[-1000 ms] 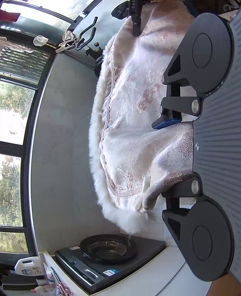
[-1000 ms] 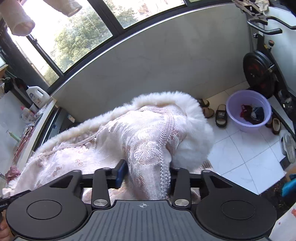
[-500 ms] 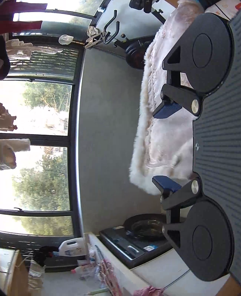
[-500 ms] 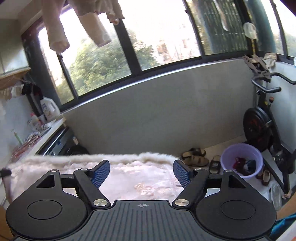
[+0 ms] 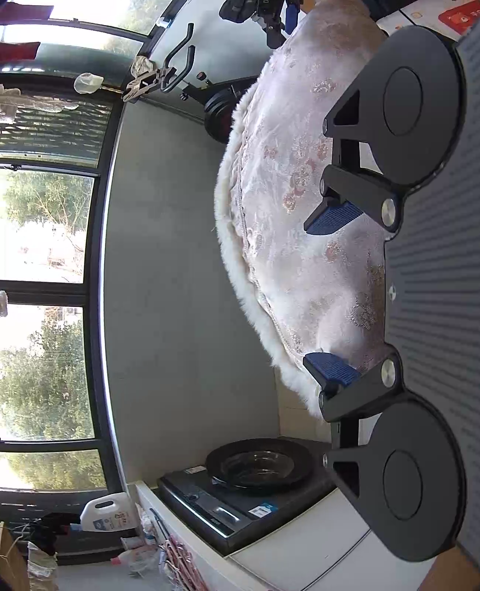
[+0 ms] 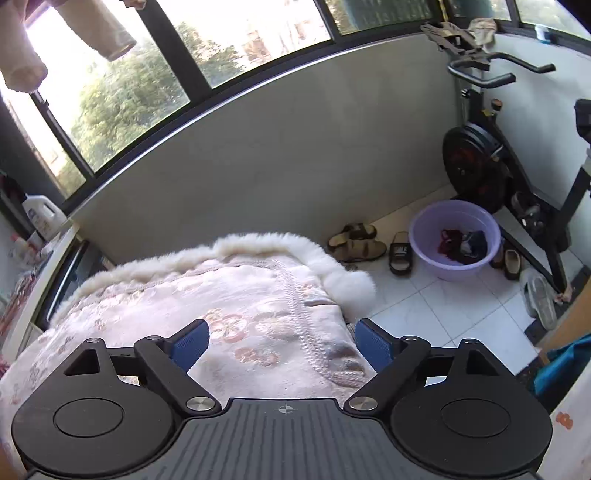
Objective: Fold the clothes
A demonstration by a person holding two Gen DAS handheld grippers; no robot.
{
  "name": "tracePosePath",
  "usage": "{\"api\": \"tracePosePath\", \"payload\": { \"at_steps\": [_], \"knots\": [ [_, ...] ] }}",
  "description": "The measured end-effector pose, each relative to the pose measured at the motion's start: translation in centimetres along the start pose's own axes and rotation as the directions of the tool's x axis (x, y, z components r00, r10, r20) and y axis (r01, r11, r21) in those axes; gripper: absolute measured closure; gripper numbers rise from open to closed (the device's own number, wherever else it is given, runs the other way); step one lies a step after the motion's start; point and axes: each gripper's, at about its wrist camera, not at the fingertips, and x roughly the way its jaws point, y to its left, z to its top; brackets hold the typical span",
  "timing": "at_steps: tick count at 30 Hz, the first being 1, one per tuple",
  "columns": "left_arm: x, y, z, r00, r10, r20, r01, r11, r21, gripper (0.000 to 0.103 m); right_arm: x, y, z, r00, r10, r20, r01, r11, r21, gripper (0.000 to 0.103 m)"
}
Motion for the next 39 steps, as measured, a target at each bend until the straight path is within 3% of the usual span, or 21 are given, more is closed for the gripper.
{"api": "tracePosePath", "payload": {
  "at_steps": [2,4,5,6,10,14,16,17,21,25,27,34,39],
  "knots": [
    [0.5,-0.1,-0.4,1.000,0.000,-0.009,0.000,1.000,0.002,0.031,0.5,-1.3,0.3,0.997,0.055,-0.046,-0.051,0.995,0.084,0.021],
    [0.6,-0.8,-0.3,1.000,0.001,-0.002,-0.001,1.000,0.016,0.031,0.7,-1.7,0.0,0.995,0.075,-0.061,-0.068,0.992,0.108,0.052],
    [0.5,-1.2,-0.2,1.000,0.001,0.005,-0.001,1.000,0.019,0.031,0.6,-1.7,-0.1,0.995,0.077,-0.059,-0.070,0.991,0.110,0.076],
    [0.3,-1.5,0.0,1.000,0.000,0.016,0.000,1.000,0.021,0.031,0.2,-1.8,-0.2,0.996,0.077,-0.039,-0.072,0.991,0.110,0.084],
    [-1.3,-2.8,0.6,0.996,-0.022,0.091,0.017,0.998,0.064,0.027,-2.1,-2.3,-0.2,0.994,0.082,0.068,-0.089,0.990,0.109,0.094],
    [-1.9,-4.2,0.4,0.991,-0.073,0.116,0.061,0.993,0.105,0.021,-1.6,-2.5,-0.7,0.997,0.020,0.073,-0.024,0.998,0.062,0.094],
    [-1.8,-5.1,-0.5,0.988,-0.110,0.109,0.094,0.985,0.144,0.016,-1.4,-2.0,-1.3,0.997,0.012,0.070,-0.016,0.999,0.048,0.090],
    [-1.5,-5.4,-1.0,0.988,-0.122,0.095,0.107,0.982,0.156,0.015,-1.3,-1.8,-1.6,0.998,0.012,0.069,-0.015,0.999,0.044,0.084],
    [0.3,-5.6,-3.5,0.994,-0.108,0.024,0.104,0.984,0.142,0.015,-2.3,-1.7,-1.5,0.992,0.008,0.127,-0.015,0.998,0.056,0.041],
    [0.9,-5.2,-4.6,0.996,-0.089,0.019,0.087,0.991,0.100,0.011,-4.8,-1.1,-1.8,0.978,-0.011,0.210,0.009,1.000,0.009,0.022],
    [1.0,-5.4,-4.7,0.996,-0.081,0.022,0.079,0.992,0.102,0.008,-5.9,-0.6,-2.3,0.974,-0.014,0.227,0.017,1.000,-0.013,0.004],
    [1.0,-6.2,-5.1,0.999,-0.051,0.005,0.051,0.994,0.099,0.001,-8.6,1.8,-5.3,0.967,0.003,0.254,0.039,0.987,-0.158,0.001],
    [0.7,-7.0,-5.0,1.000,-0.023,-0.021,0.025,0.995,0.098,0.001,-9.5,2.3,-7.0,0.972,-0.028,0.232,0.069,0.983,-0.171,0.001]
  ]
}}
